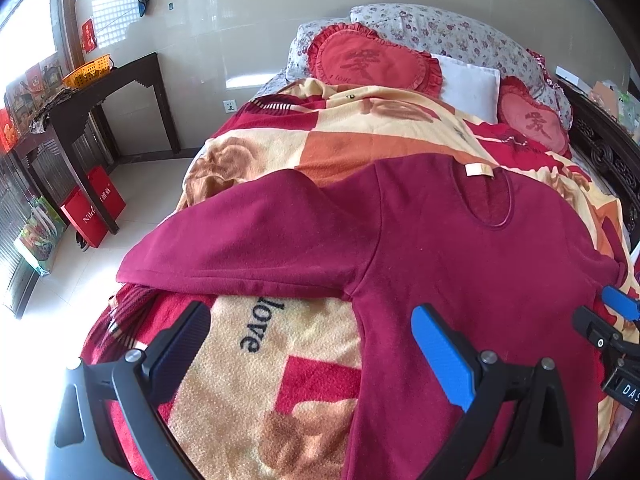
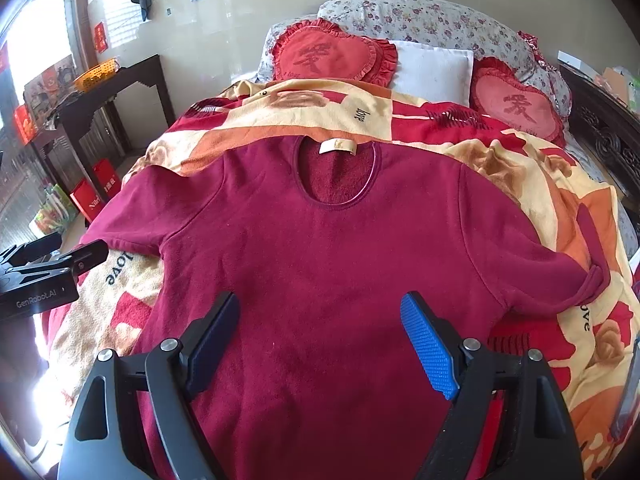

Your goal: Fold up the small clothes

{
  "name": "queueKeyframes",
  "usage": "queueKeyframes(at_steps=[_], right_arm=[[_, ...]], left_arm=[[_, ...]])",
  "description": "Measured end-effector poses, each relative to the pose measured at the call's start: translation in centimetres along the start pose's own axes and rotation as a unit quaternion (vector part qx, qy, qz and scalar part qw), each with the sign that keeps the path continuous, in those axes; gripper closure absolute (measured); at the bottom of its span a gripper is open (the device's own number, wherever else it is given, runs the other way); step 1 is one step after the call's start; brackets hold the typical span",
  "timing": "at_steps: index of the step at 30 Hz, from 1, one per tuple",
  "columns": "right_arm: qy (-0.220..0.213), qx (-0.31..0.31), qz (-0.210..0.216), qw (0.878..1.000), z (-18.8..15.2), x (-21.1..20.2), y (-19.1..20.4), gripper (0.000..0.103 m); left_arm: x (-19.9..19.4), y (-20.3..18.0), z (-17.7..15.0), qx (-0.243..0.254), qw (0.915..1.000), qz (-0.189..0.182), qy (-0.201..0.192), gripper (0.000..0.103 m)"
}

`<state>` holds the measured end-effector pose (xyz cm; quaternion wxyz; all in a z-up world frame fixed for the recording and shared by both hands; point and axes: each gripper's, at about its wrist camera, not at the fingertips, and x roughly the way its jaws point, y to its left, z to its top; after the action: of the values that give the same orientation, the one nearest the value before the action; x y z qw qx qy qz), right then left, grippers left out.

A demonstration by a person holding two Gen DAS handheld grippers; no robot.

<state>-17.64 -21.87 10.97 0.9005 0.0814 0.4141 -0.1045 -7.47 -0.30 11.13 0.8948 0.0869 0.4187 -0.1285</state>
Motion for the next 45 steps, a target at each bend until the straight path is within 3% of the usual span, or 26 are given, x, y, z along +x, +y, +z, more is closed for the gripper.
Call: queueKeyframes(at_steps=[13, 26, 32, 36, 41, 45], right_arm=[[0.011, 0.014, -0.02, 1.0, 0.1, 1.0, -1.0, 0.035], [0.02, 0.02, -0.009, 1.0, 0.1, 1.8, -0.7, 0.035], [0.025, 0.013, -0.006, 1.0, 0.0, 2.1, -0.2, 0.035], [0.03, 0.017, -0.001, 0.999, -0.1, 2.3, -0.3, 0.035], [0.036, 0.023, 0.007, 0.999, -0.2, 2.8, -0.4, 0.035], [0.044, 0.022, 0.014, 0.999, -0.2, 3.4, 0.1, 0.035]], left_arm=[[0.9, 0.7, -0.1, -0.014, 0.9998, -0.004, 0.012, 0.001], [1.9, 2.9, -0.1, -0.043, 0.9987, -0.002, 0.027, 0.001], [2.4, 6.5, 0.8, -0.091, 0.995, -0.021, 0.035, 0.001], [2.6, 11.2, 1.9, -0.156, 0.9866, -0.038, 0.026, 0.001], [4.1, 18.8, 2.0, -0.262, 0.9633, -0.053, 0.02, 0.004], [6.8, 23.4, 1.2, -0.334, 0.9393, -0.07, 0.036, 0.022]])
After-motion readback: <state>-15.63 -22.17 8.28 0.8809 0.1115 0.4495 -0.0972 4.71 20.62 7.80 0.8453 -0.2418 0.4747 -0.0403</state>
